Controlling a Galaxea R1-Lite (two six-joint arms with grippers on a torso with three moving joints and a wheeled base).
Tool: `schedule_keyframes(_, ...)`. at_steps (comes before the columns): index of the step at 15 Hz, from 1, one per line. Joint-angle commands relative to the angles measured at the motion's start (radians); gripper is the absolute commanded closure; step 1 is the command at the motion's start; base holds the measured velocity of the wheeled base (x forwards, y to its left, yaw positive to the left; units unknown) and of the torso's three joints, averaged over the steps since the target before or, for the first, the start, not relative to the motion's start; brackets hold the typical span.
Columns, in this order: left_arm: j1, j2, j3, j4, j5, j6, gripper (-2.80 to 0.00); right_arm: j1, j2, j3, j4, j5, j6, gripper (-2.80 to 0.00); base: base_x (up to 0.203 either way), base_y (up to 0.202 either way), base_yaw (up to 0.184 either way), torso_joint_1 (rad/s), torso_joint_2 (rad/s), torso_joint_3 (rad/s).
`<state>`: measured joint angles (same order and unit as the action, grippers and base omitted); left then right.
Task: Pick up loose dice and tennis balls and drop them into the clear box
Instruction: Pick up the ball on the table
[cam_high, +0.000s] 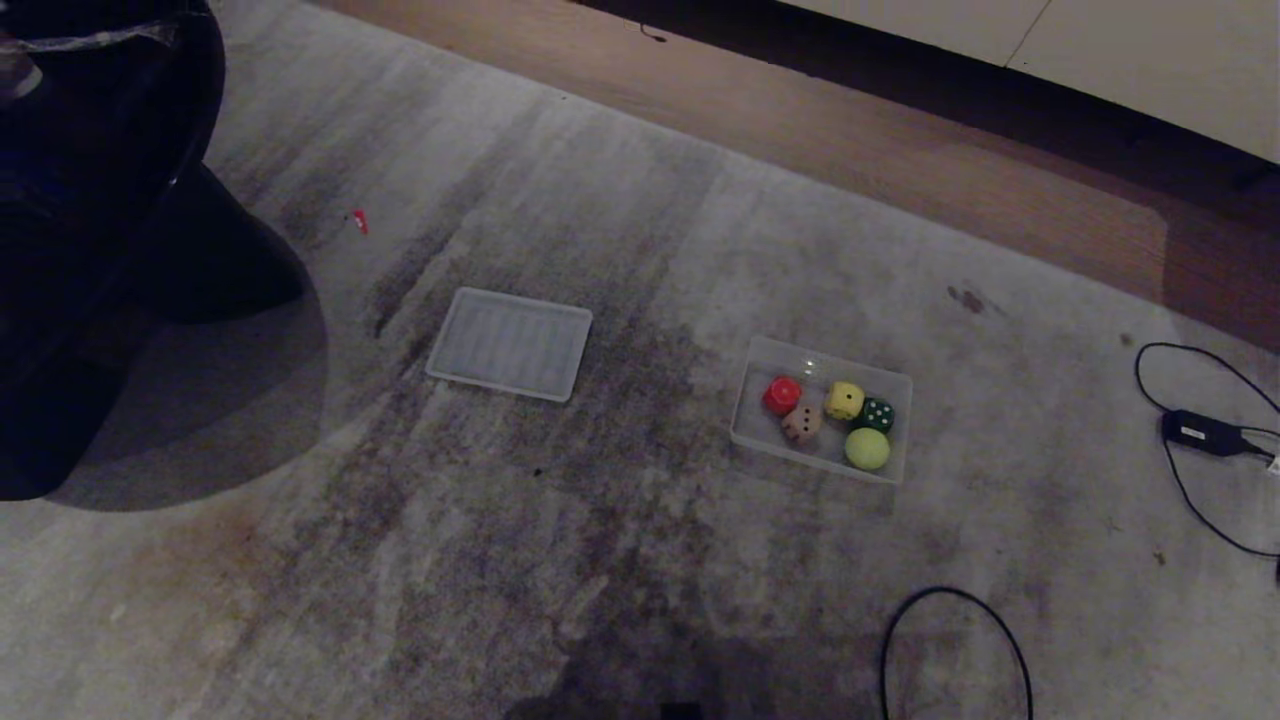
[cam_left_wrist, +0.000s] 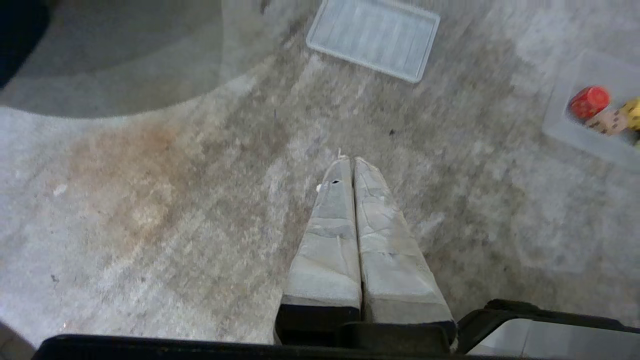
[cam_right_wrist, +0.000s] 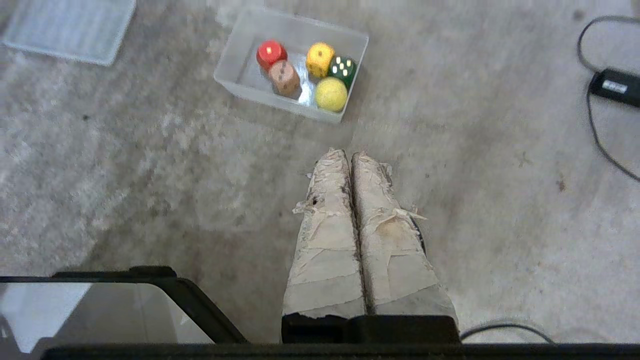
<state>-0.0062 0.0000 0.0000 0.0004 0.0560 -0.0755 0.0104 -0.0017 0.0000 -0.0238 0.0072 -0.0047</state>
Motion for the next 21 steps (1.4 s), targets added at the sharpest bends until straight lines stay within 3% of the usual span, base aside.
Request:
schedule_keyframes(1, 0.000, 0.002, 0.002, 0.000, 0.001, -0.001, 0.00, 0.000, 0.002, 0.011, -0.001, 0.000, -0.001, 0.00, 0.000, 0.000, 0.000, 0.002, 0.00, 0.201)
schedule_keyframes(21, 0.000, 0.002, 0.002, 0.000, 0.001, 0.000, 0.00, 0.000, 0.002, 0.011, -0.001, 0.000, 0.000, 0.00, 0.000, 0.000, 0.000, 0.002, 0.00, 0.201)
